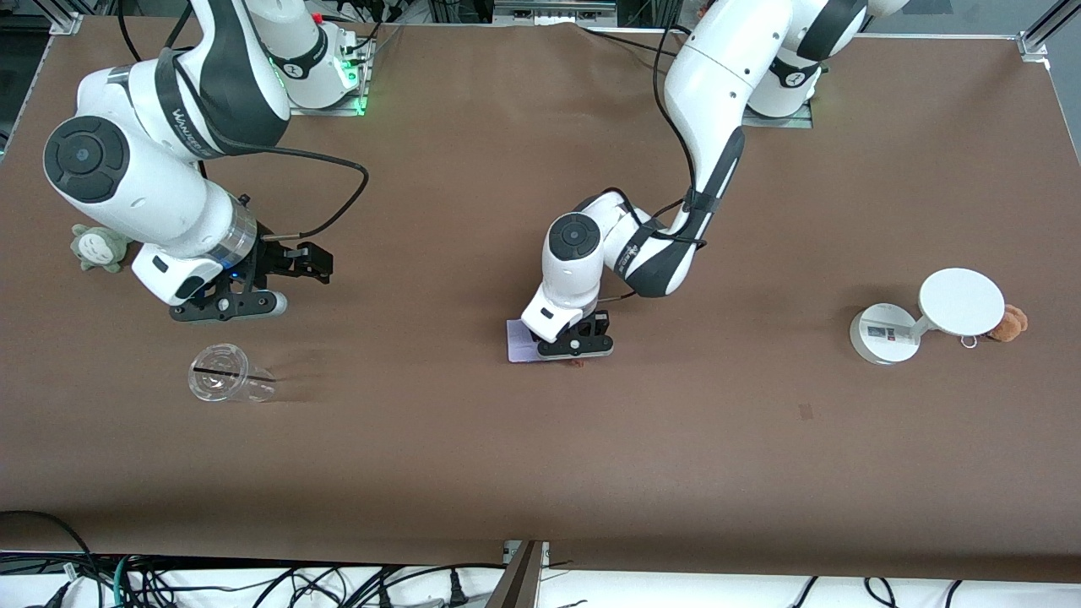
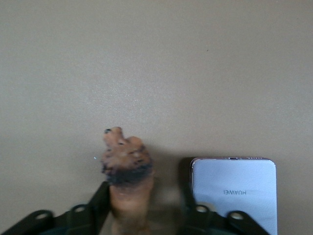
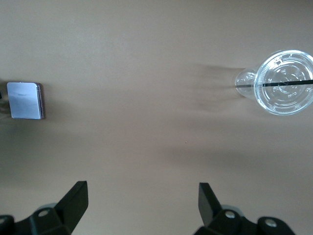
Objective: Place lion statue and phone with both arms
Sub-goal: 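Lower the left gripper and grasp the brown lion statue, then lift the lion with the left gripper while the right gripper reaches the phone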
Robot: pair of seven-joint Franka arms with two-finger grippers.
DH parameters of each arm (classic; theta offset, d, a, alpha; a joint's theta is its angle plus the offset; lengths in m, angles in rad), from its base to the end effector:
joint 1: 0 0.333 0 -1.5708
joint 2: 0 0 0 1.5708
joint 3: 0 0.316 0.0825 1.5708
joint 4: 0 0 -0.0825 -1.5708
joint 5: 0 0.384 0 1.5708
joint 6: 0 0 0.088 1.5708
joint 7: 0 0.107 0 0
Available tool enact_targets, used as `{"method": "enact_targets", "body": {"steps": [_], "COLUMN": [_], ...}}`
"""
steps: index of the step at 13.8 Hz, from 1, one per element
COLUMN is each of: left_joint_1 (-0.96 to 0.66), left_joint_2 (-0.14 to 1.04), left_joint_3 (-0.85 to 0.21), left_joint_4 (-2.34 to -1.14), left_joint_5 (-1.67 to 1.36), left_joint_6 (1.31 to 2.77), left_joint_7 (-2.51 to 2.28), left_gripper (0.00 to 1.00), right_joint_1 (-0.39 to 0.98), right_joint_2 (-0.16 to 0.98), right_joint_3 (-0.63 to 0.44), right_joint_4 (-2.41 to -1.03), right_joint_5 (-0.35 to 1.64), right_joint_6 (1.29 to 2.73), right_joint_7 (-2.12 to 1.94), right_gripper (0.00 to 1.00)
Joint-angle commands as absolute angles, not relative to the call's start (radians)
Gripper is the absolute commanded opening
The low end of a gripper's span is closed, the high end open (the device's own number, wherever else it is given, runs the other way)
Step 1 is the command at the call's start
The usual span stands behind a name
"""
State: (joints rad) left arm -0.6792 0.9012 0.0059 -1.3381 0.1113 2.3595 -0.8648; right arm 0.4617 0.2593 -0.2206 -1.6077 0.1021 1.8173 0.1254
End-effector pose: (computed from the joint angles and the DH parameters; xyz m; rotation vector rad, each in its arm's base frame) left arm 0.5879 -0.4684 0.1956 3.1075 0.1784 0.2294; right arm 0.6105 0.1717 0.4764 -3.1035 -0.1468 0.0777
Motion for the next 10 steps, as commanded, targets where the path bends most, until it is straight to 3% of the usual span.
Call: {"method": "enact_targets", "body": {"steps": [1, 7, 10], "left_joint_1": [-0.684, -0.600, -0.525], "left_joint_2": [0.911, 0.796, 0.674], "left_joint_3": [0.018, 0.028, 0.028], "left_joint_4": [-1.305, -1.327, -1.466], "left_joint_5": [0.138, 0.137, 0.140], "left_joint_6": [2.355, 2.205, 2.171], "left_joint_7": [-0.876, -0.715, -0.651], "left_gripper": [0.00, 0.00, 0.00], "right_joint_1": [0.462, 0.482, 0.553], "right_joint_2": [0.261, 0.276, 0.334], "right_joint_3": [-0.221, -0.212, -0.207], "right_joint_4": [-1.603, -1.603, -1.601], "right_joint_5": [0.120, 0.147, 0.192], "right_joint_6": [1.813, 1.853, 1.951], "right_joint_7": [0.138, 0.143, 0.242], "right_gripper": [1.00, 1.00, 1.00]}}
